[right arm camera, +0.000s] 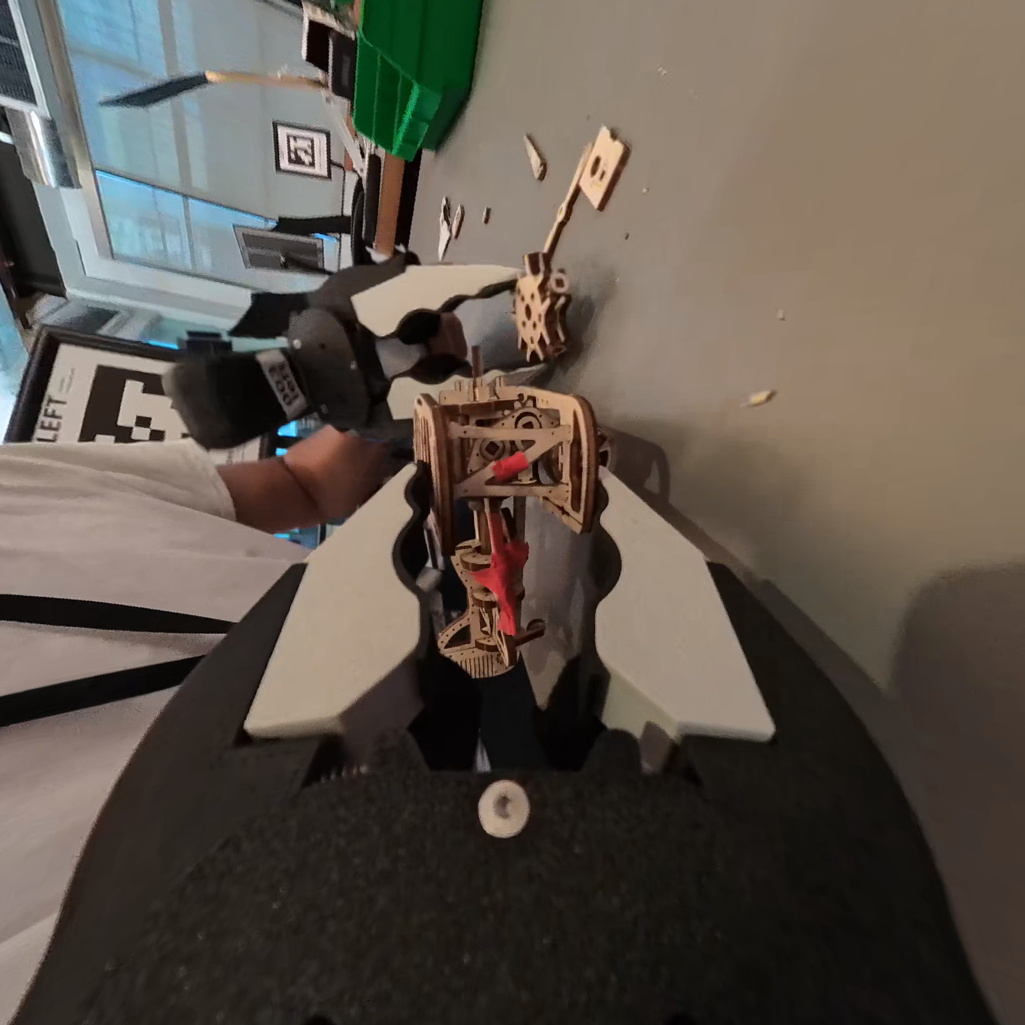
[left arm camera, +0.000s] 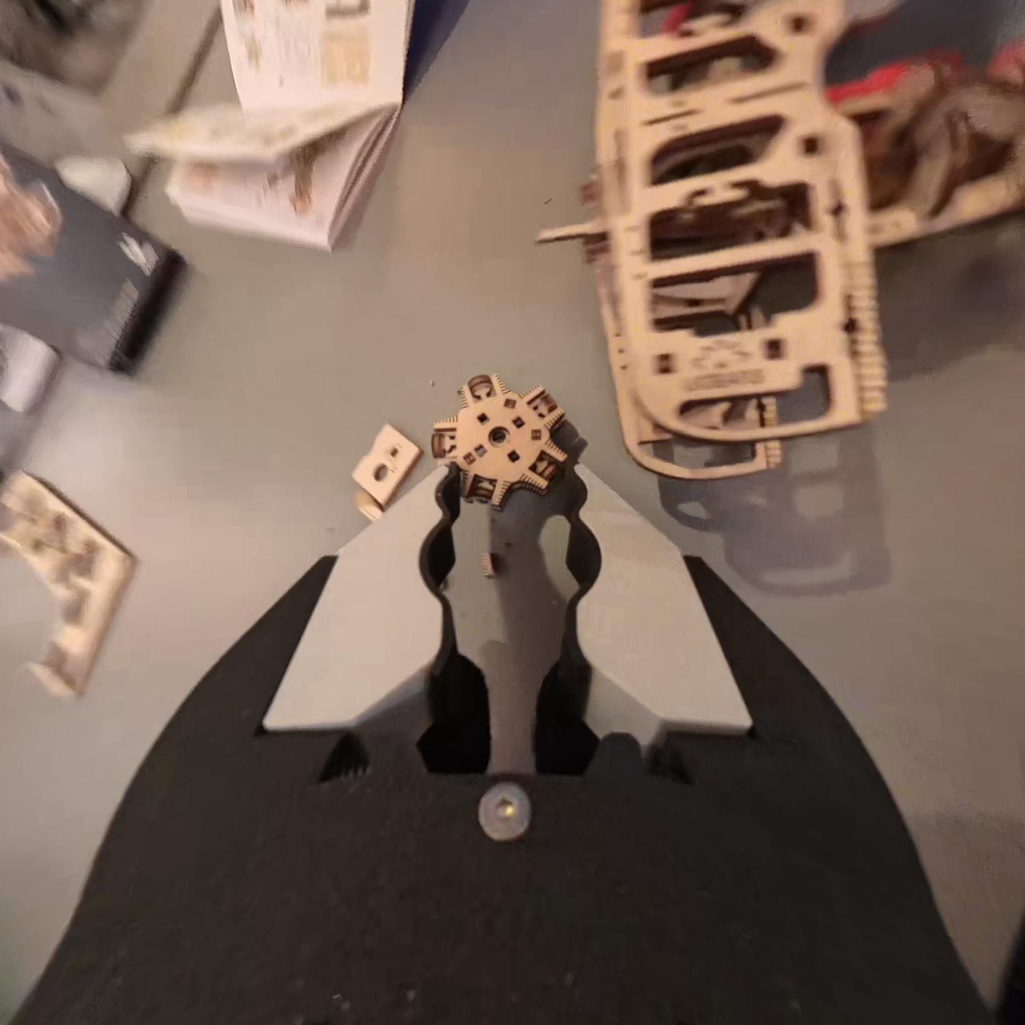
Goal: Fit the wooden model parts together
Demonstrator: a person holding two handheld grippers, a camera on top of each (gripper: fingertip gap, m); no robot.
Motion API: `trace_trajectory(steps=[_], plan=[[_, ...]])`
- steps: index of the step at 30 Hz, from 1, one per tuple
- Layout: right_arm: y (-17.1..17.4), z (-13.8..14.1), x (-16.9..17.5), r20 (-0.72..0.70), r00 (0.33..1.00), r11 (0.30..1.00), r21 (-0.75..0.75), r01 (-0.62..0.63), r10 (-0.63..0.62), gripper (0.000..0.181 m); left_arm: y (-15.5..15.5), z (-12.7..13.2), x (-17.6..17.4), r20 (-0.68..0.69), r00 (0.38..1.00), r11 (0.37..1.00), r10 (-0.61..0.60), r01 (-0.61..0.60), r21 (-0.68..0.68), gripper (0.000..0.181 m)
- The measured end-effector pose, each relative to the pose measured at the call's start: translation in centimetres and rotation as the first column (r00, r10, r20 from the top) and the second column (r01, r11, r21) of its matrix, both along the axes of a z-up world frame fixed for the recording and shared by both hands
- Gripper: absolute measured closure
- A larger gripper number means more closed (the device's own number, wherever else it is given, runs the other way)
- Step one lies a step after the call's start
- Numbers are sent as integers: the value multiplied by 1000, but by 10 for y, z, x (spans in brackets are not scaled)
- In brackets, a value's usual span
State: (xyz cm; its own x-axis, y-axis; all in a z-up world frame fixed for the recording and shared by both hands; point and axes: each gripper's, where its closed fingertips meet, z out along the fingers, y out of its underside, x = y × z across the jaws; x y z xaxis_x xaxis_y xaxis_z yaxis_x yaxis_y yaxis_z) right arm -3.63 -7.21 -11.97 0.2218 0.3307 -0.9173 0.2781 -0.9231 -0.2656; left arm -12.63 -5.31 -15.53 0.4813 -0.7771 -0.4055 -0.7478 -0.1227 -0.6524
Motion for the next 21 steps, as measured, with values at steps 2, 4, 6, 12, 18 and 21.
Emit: trace_trajectory(steps=[2, 4, 6, 12, 18, 21], plan=[[1, -3, -6, 35, 999, 999, -14, -35, 35, 127, 2, 7, -2, -174, 979, 976, -101, 131, 172, 147], [0, -3, -15, 39, 997, 996, -58, -60, 62, 127, 5, 14, -1, -324, 932, 922, -162, 260, 288, 147], [0, -3, -22, 33, 997, 994, -81, -70, 72, 126, 4, 18, 3, -394, 892, 873, -221, 361, 328, 147], [-5, -6, -32, 32, 998, 982, -182, -47, 54, 127, 8, 28, 7, -473, 831, 799, -293, 484, 357, 148], [2, -1, -34, 7, 1000, 984, -180, -8, 9, 127, 9, 33, 5, -580, 759, 700, -297, 586, 408, 148], [1, -3, -36, 11, 1000, 981, -195, 7, -5, 127, 8, 34, 5, -591, 746, 683, -307, 605, 410, 148]])
